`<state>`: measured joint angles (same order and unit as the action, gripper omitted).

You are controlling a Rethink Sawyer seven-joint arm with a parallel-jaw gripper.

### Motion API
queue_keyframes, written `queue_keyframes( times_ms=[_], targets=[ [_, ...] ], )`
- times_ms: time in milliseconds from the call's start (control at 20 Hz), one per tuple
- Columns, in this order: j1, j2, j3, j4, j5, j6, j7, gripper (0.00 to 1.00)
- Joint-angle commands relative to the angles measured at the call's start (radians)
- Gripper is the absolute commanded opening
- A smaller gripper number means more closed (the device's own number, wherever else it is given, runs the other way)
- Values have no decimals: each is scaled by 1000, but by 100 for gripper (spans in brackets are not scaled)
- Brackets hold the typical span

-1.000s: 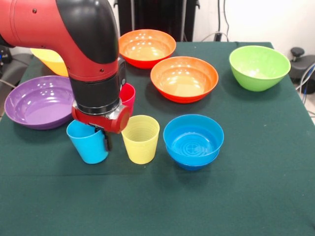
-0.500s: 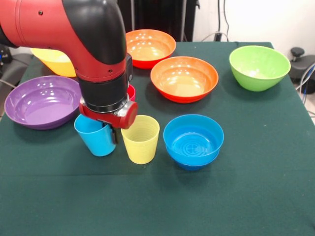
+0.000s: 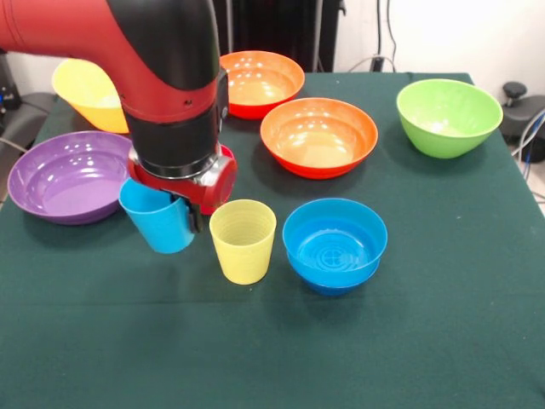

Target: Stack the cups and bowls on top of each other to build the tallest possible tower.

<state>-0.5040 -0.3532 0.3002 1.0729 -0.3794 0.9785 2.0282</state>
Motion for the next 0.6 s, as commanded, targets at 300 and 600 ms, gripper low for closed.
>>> queue_keyframes(
  times_ms=[300, 600],
  targets=[
    [44, -30, -1, -130, -72, 125, -159, 0],
    [69, -37, -7, -156, -55, 167, -127, 0]
  ],
)
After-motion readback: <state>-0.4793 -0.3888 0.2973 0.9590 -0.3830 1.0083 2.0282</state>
